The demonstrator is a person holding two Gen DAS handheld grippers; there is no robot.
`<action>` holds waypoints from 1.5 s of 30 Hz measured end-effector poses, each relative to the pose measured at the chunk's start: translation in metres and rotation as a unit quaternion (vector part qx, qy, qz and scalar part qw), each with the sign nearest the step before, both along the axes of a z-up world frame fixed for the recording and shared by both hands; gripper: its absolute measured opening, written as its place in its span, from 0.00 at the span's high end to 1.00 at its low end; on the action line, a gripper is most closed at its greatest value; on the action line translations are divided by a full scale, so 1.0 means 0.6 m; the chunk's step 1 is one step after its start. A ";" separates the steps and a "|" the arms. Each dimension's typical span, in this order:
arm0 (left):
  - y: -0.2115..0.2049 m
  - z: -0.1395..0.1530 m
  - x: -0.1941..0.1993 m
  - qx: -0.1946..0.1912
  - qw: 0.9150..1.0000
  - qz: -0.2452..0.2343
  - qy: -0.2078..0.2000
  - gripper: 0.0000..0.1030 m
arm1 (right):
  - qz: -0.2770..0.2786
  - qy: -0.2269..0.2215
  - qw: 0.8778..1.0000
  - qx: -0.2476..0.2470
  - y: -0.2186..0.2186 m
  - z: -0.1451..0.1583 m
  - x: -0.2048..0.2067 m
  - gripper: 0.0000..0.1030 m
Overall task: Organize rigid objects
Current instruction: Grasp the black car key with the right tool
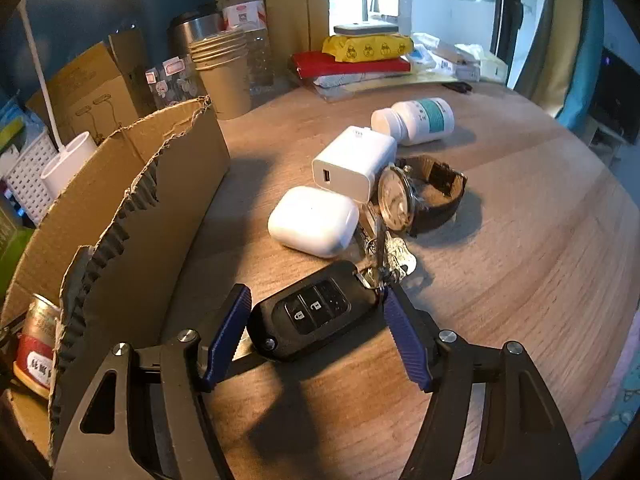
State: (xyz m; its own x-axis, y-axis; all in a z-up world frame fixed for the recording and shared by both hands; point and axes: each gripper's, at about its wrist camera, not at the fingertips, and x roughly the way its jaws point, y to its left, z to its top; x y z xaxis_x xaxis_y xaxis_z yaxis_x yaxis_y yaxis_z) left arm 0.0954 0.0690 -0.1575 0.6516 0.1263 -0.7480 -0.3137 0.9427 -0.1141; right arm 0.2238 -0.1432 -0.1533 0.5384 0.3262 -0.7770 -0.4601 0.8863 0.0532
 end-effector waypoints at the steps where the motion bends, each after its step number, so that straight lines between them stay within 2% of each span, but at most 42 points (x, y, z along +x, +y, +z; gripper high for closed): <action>1: 0.000 0.000 0.000 0.000 1.000 0.000 0.000 0.94 | 0.000 -0.005 1.000 0.002 -0.003 0.003 -0.003 0.37; 2: 0.000 0.000 0.000 0.000 1.000 0.000 0.000 0.94 | 0.000 -0.010 1.000 0.003 -0.006 0.006 -0.005 0.41; 3: 0.001 0.000 0.000 0.000 1.000 0.000 0.000 0.94 | 0.000 -0.012 1.000 0.005 -0.009 0.009 -0.007 0.56; 4: 0.000 0.000 0.000 0.000 1.000 0.000 0.000 0.94 | -0.004 -0.015 1.000 0.002 -0.012 0.011 -0.009 0.62; 7: 0.000 0.000 0.001 0.000 1.000 0.000 0.000 0.94 | -0.003 -0.020 1.000 0.006 -0.021 0.017 -0.010 0.75; 9: 0.000 0.000 0.001 0.000 1.000 0.000 0.000 0.94 | -0.003 -0.020 1.000 0.006 -0.024 0.019 -0.010 0.78; 17: 0.001 0.000 0.001 0.000 1.000 0.000 0.000 0.94 | -0.011 -0.025 1.000 -0.005 -0.032 0.021 -0.011 0.77; 19: 0.001 0.000 0.001 0.000 1.000 0.000 0.000 0.94 | -0.014 -0.018 1.000 -0.004 -0.032 0.016 -0.006 0.68; 23: 0.001 0.000 0.001 0.000 1.000 0.000 0.000 0.94 | -0.012 -0.015 1.000 0.002 -0.031 0.014 -0.002 0.65; 25: 0.001 0.000 0.001 0.001 1.000 0.000 0.000 0.94 | -0.009 -0.005 1.000 -0.001 -0.026 0.008 0.003 0.58; 27: 0.002 0.000 0.001 0.000 1.000 0.000 0.000 0.94 | -0.012 0.004 1.000 -0.011 -0.019 -0.002 0.006 0.57; 35: 0.002 0.000 0.001 0.000 1.000 0.000 0.000 0.94 | -0.003 -0.007 1.000 -0.017 -0.009 -0.006 0.007 0.59; 41: 0.001 0.000 0.001 0.001 1.000 0.000 0.000 0.94 | -0.006 0.019 0.999 0.034 -0.032 0.001 0.006 0.61; 45: 0.001 0.001 0.000 0.001 1.000 -0.001 0.000 0.94 | -0.008 0.017 0.999 0.049 -0.042 0.016 0.001 0.62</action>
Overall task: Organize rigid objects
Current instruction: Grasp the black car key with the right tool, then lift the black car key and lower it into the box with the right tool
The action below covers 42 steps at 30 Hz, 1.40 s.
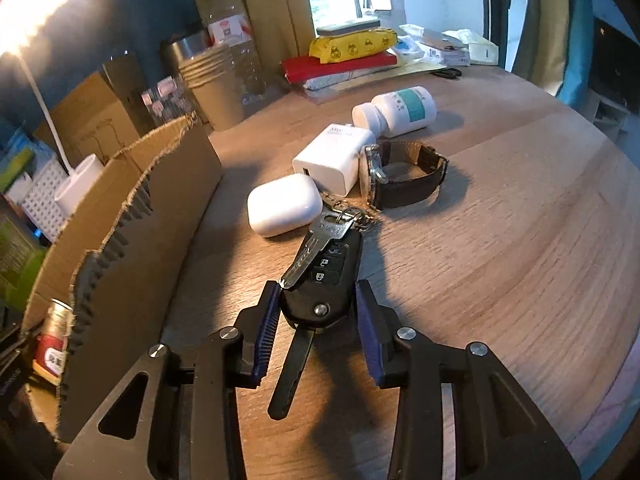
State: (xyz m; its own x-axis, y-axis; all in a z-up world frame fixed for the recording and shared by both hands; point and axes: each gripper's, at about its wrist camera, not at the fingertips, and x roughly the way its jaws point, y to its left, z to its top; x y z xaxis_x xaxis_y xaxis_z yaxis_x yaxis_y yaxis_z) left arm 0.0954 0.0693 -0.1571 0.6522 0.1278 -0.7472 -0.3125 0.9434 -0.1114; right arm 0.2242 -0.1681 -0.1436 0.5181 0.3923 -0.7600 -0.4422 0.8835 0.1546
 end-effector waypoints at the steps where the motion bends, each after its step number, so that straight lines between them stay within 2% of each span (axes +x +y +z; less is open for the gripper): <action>1: 0.000 0.000 0.000 0.000 1.000 0.000 0.000 0.94 | 0.000 -0.004 1.000 0.002 -0.001 0.007 -0.003 0.62; 9: 0.001 0.000 0.000 0.000 1.000 0.000 0.000 0.94 | 0.006 -0.049 0.999 0.008 -0.001 0.064 -0.028 0.63; 24: 0.000 0.001 -0.001 0.003 1.000 -0.001 0.000 0.94 | 0.017 -0.089 0.996 0.020 -0.001 0.125 -0.053 0.63; 42: -0.002 0.002 -0.002 0.006 1.000 -0.001 0.000 0.94 | 0.076 -0.160 0.983 0.046 0.050 0.237 -0.102 0.63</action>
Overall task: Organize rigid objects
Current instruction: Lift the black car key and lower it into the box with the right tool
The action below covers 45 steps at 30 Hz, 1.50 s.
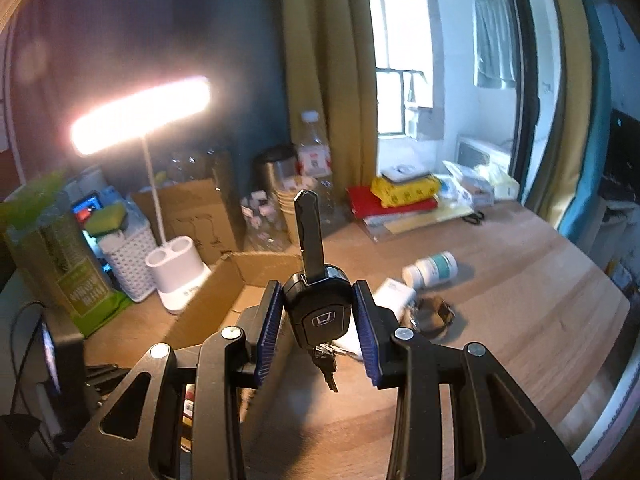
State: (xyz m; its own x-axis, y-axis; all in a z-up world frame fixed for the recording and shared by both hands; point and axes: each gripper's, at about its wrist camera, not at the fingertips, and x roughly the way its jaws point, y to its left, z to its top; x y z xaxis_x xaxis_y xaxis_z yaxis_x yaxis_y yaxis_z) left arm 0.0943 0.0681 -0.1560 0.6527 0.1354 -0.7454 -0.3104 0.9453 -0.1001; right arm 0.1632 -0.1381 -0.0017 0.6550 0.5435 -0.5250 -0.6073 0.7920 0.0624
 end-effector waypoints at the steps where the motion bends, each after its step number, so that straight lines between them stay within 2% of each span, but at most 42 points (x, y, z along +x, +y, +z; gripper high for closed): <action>1: 0.000 0.000 0.000 0.000 1.000 0.000 0.000 0.94 | 0.005 -0.002 1.000 0.001 0.004 0.004 -0.005 0.63; 9: 0.000 0.001 0.000 0.000 1.000 0.000 -0.001 0.94 | 0.045 -0.016 0.999 0.009 0.047 0.026 -0.029 0.63; 15: -0.001 0.002 0.001 0.000 1.000 0.000 -0.001 0.94 | 0.070 -0.012 0.997 0.004 0.078 0.017 -0.043 0.63; 30: -0.004 0.004 0.004 -0.001 1.000 0.000 -0.002 0.94 | 0.078 0.055 0.994 -0.049 0.111 -0.099 -0.027 0.63; 39: -0.005 0.004 0.005 -0.001 1.000 0.001 -0.002 0.94 | 0.086 0.062 0.992 -0.073 0.130 -0.124 -0.026 0.63; 45: -0.004 0.002 0.004 -0.002 1.000 0.000 -0.003 0.94 | 0.081 0.082 0.990 -0.084 0.139 -0.154 -0.008 0.63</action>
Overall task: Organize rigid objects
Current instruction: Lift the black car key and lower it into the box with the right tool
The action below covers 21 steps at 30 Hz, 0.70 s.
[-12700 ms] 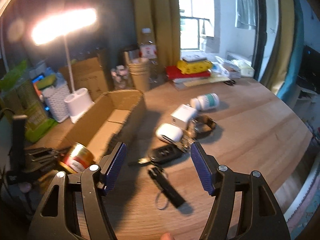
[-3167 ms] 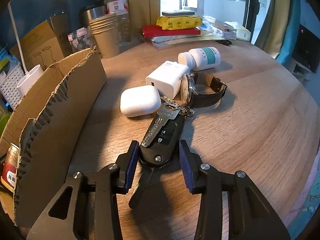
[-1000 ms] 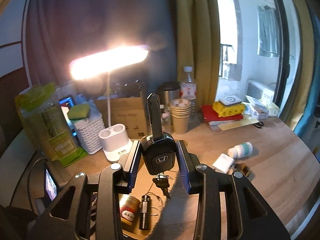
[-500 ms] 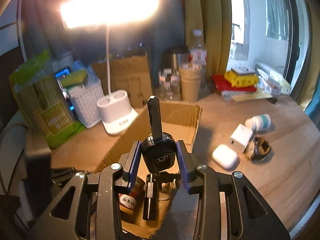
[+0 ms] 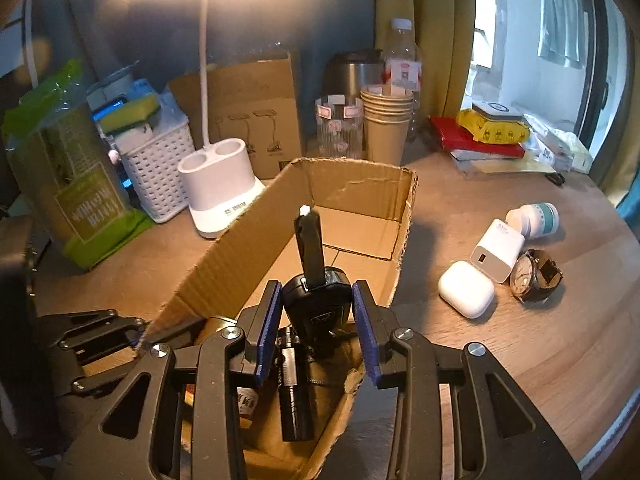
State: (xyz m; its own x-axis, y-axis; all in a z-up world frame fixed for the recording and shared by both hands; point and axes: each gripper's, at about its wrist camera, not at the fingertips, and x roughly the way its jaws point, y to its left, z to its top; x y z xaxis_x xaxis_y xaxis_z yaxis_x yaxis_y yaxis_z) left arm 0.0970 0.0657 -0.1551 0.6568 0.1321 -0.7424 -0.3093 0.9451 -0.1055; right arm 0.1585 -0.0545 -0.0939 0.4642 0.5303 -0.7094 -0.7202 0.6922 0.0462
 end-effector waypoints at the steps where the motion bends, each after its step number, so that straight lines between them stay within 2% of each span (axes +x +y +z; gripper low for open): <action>1: 0.000 0.000 0.000 0.000 1.000 0.000 0.000 0.94 | 0.000 0.001 1.000 -0.002 0.002 -0.003 0.002 0.63; 11: 0.002 -0.001 -0.001 -0.002 1.000 0.000 -0.001 0.94 | 0.016 0.008 1.000 -0.012 0.026 -0.010 0.006 0.61; 13: 0.003 -0.002 -0.001 -0.002 1.000 0.000 -0.001 0.94 | 0.028 0.008 1.000 -0.011 0.031 -0.010 0.002 0.49; 15: 0.004 -0.002 -0.001 -0.002 1.000 0.000 -0.001 0.94 | 0.040 0.005 0.999 -0.005 0.033 -0.010 -0.002 0.42; 21: 0.005 -0.002 -0.001 -0.002 1.000 0.000 -0.001 0.94 | 0.039 0.005 0.999 0.007 0.021 -0.004 -0.004 0.34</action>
State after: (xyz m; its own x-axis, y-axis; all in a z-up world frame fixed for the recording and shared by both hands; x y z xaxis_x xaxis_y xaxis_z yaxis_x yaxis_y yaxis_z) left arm 0.0967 0.0684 -0.1565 0.6587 0.1297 -0.7411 -0.3099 0.9444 -0.1102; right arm 0.1562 -0.0420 -0.0961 0.4129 0.5755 -0.7059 -0.7719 0.6325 0.0641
